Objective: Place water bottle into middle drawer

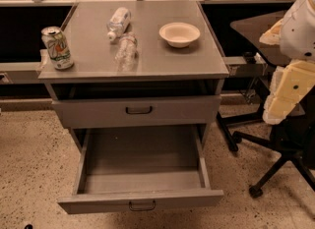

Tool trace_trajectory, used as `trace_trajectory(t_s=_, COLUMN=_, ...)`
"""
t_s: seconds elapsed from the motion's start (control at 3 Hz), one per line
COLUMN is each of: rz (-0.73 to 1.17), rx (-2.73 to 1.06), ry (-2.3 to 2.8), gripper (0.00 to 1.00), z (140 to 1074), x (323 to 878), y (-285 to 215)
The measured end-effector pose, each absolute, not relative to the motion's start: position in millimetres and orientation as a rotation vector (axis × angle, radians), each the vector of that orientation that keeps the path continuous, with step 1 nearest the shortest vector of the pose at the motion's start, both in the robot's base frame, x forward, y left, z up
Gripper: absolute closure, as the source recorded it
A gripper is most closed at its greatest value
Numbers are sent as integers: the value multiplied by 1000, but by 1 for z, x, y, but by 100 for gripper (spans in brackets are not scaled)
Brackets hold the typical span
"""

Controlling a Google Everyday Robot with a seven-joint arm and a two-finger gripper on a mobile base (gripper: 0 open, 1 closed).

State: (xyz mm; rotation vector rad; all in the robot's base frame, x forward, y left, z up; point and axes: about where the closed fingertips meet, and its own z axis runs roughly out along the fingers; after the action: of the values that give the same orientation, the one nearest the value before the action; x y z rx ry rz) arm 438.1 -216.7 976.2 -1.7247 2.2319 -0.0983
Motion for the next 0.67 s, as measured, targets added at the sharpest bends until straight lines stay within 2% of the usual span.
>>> trace_trajectory(t_s=0.33, rz=-98, rx=-1725, ry=2231, gripper=0, z=976, x=438, y=-217)
trace_trajectory(t_s=0.67, rz=-135, rx=-1823, ry=2130, gripper=0, z=970, x=461, y=-204)
